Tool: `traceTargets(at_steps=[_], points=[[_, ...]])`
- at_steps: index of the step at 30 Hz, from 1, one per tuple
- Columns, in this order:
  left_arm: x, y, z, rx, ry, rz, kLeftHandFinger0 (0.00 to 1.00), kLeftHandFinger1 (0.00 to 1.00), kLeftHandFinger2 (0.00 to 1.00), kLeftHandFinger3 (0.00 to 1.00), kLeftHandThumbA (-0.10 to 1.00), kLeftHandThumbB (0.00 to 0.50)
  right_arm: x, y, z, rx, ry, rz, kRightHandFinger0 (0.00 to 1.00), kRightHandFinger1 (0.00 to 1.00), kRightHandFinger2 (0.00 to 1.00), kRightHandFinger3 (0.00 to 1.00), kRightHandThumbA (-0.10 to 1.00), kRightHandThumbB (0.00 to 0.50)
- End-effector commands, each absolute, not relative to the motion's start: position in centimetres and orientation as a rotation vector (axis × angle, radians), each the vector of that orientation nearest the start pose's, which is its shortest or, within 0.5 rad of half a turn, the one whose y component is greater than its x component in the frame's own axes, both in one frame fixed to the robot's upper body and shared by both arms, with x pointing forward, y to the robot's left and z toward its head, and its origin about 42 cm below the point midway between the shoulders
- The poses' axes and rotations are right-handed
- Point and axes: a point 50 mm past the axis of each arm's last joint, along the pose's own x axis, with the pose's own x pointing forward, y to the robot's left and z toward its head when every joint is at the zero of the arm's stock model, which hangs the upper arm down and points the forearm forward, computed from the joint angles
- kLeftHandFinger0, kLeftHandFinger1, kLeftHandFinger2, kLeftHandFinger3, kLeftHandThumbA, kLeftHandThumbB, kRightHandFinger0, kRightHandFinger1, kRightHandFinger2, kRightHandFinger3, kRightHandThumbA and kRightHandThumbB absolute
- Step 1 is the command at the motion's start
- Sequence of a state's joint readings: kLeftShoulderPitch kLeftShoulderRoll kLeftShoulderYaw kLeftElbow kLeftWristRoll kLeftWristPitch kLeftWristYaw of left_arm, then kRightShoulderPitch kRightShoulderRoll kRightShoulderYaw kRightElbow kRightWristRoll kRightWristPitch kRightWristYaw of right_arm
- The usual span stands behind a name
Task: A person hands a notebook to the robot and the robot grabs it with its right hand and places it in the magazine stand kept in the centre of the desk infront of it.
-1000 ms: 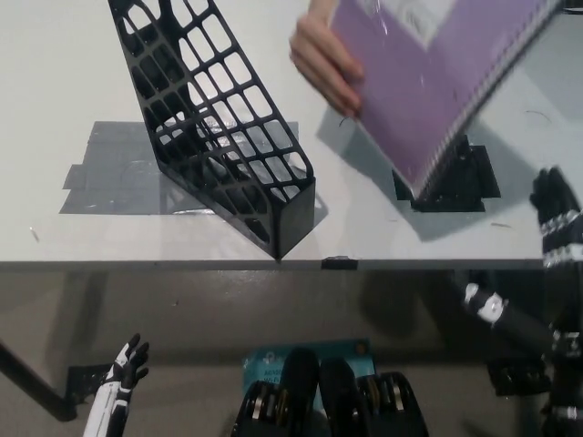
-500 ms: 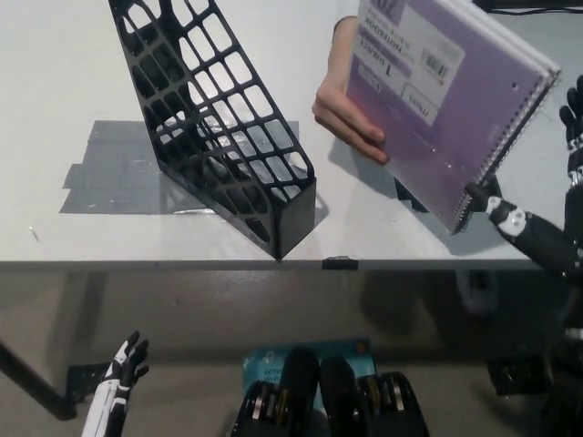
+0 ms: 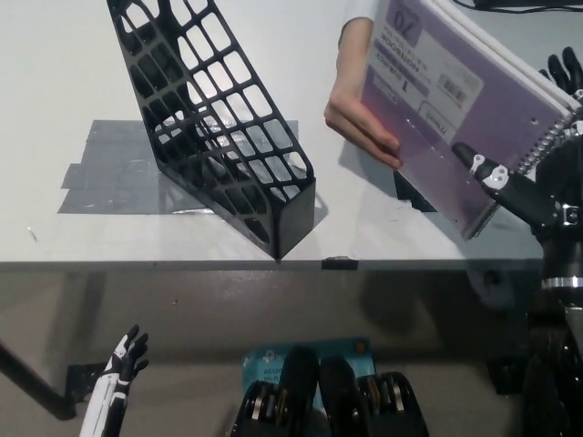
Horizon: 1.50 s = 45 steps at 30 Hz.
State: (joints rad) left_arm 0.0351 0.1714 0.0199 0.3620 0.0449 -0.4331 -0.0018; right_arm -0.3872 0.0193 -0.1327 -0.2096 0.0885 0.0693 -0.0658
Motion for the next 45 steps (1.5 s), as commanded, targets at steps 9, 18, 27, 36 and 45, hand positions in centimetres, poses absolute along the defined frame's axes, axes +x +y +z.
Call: traceTargets(at_steps=[9, 18, 27, 36, 45], points=[[25.9, 29.3, 3.8, 0.228, -0.109, 0.003, 0.97, 1.00, 1.00, 1.00, 1.00, 0.500, 39.4, -18.7, 29.5, 0.184, -0.556, 0.007, 1.00, 1.00, 1.00, 1.00, 1.00, 0.246], [26.1, 29.1, 4.1, 0.229, -0.121, 0.004, 0.96, 1.00, 1.00, 1.00, 1.00, 0.500, 40.3, -17.0, 30.0, 0.187, -0.539, 0.053, 1.00, 1.00, 1.00, 1.00, 1.00, 0.232], [26.3, 29.2, 4.3, 0.226, -0.128, 0.004, 0.96, 1.00, 1.00, 1.00, 1.00, 0.500, 41.1, -16.7, 30.8, 0.161, -0.551, 0.081, 0.00, 0.00, 0.00, 0.00, 1.00, 0.085], [26.9, 29.4, 4.6, 0.226, -0.135, 0.001, 0.95, 1.00, 1.00, 1.00, 1.00, 0.500, 41.5, -15.9, 30.3, 0.168, -0.503, 0.083, 0.00, 0.00, 0.00, 0.00, 1.00, 0.070], [27.2, 29.3, 4.8, 0.232, -0.144, -0.003, 0.94, 1.00, 1.00, 1.00, 1.00, 0.500, 41.4, -15.7, 30.4, 0.182, -0.497, 0.057, 0.00, 0.00, 0.00, 0.00, 1.00, 0.064]])
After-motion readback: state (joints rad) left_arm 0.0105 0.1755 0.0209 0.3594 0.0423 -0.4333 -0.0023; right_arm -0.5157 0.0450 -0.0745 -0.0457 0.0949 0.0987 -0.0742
